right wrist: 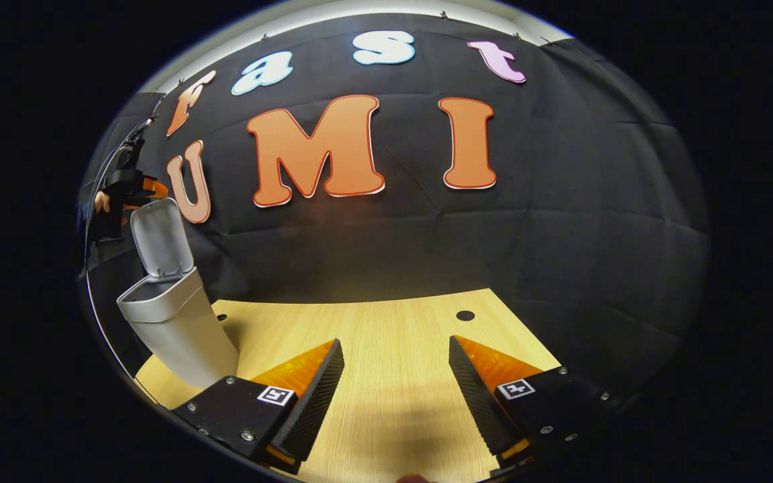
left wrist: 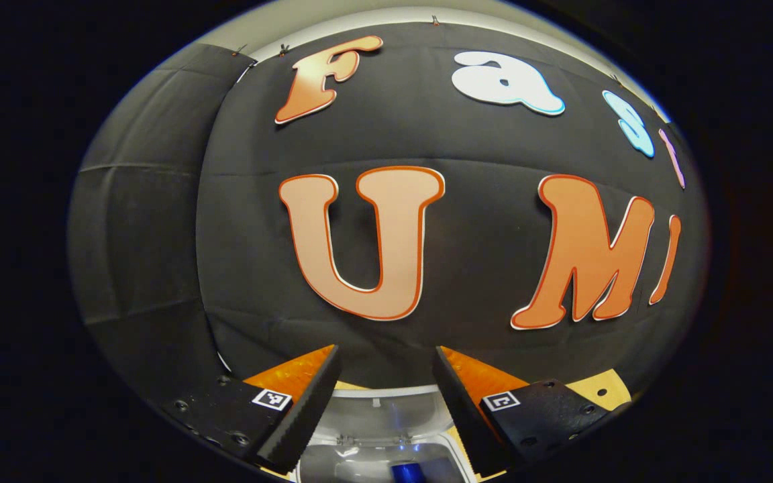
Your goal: Press the lid of the desktop garbage bin to open it, pick up the crumpled paper on the desktop and throw it into the bin, then pick up the pop can on the desktop and drop it into the bin, and finally close the garbage bin lid.
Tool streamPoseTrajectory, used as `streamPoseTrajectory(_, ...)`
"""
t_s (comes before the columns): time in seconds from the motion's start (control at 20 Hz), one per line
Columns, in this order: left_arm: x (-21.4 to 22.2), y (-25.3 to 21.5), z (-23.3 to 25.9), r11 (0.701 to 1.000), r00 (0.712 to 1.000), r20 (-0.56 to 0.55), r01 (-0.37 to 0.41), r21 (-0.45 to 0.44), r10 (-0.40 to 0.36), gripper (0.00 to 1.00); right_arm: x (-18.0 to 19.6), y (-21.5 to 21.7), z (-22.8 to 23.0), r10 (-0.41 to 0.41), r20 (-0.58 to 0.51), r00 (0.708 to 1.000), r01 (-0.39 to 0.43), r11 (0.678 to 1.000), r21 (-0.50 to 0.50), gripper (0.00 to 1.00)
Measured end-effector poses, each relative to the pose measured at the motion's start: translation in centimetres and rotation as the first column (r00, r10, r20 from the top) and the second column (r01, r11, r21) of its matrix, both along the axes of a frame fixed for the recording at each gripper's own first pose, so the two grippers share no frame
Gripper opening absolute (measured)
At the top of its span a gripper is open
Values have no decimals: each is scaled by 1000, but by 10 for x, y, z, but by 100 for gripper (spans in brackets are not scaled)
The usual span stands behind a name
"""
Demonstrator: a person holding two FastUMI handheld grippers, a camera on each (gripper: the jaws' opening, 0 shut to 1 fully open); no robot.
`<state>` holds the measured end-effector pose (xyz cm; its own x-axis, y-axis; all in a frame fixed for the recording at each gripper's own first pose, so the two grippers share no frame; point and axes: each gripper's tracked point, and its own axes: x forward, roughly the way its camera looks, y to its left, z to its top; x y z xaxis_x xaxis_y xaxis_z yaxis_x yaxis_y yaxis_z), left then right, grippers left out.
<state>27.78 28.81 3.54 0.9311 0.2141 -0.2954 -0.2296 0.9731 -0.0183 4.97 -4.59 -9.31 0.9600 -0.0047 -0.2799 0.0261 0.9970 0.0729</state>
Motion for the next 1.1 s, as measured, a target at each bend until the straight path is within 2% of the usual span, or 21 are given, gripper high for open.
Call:
streamPoseTrajectory(0.35, -47, -23, -11, 999, 998, -61, 29, -42, -32, 88, -1, 7, 1, 33, 4, 999, -33, 999, -1, 94)
streamPoseTrajectory(0.55, -80, -43, -40, 994, 989, -132, 52, -91, -64, 89, -3, 10, 1, 50, 4, 999, -50, 999, 0, 94)
streamPoseTrajectory(0.8, -118, -61, -94, 991, 958, -276, 50, -124, -83, 89, -2, 17, 3, 76, 12, 997, -76, 997, 0, 94)
streamPoseTrajectory(1.1, -153, -75, -131, 986, 920, -380, 31, -163, -92, 90, -4, 18, -2, 89, 4, 996, -89, 996, -5, 94)
